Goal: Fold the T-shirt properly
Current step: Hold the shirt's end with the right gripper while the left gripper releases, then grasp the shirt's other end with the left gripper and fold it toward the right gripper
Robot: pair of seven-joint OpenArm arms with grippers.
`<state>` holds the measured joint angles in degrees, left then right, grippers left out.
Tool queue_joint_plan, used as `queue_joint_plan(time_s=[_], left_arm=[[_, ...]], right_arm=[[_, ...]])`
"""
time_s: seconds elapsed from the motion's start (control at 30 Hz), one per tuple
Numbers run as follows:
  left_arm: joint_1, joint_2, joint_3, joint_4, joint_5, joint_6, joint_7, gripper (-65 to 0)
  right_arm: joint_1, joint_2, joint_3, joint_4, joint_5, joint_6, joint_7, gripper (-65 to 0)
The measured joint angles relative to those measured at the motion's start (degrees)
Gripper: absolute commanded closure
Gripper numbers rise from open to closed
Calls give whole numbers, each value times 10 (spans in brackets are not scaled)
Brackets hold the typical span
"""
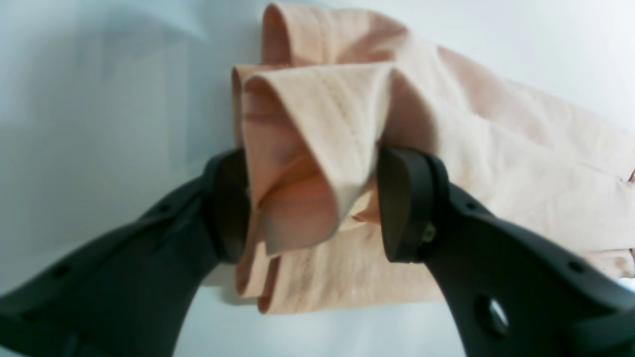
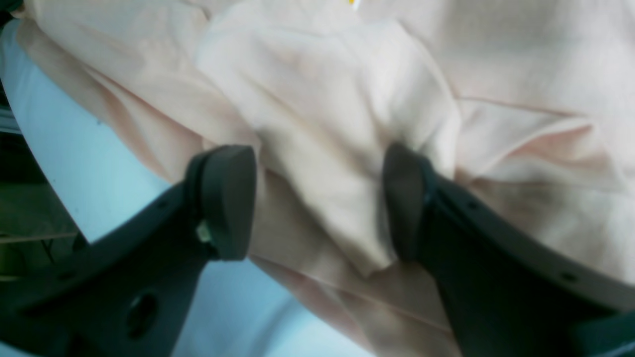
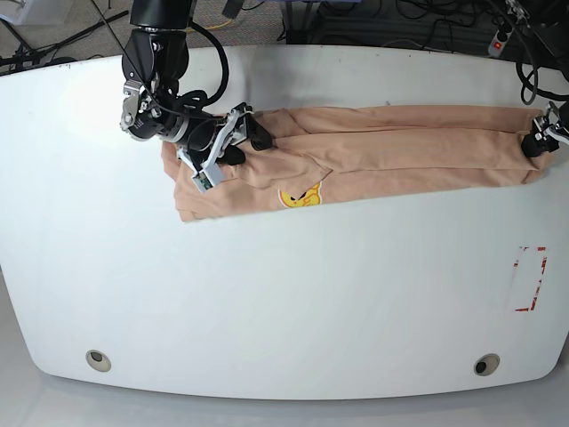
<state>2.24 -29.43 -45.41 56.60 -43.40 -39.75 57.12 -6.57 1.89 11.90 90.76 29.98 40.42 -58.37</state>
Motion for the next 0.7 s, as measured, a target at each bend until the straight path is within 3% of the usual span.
queue_joint_plan(time_s=[0.17, 0.37, 0.7], left_arm=[[0, 5, 0, 0, 0, 0, -7, -339], [-1, 5, 18, 3, 35, -1, -14, -26], [11, 14, 20, 63, 74, -2, 5, -17]], right_arm=[[-1, 0, 0, 1, 0, -1, -1, -379], [-6, 0, 2, 3, 1, -1, 3, -379], [-6, -2, 1, 3, 1, -1, 3, -379]])
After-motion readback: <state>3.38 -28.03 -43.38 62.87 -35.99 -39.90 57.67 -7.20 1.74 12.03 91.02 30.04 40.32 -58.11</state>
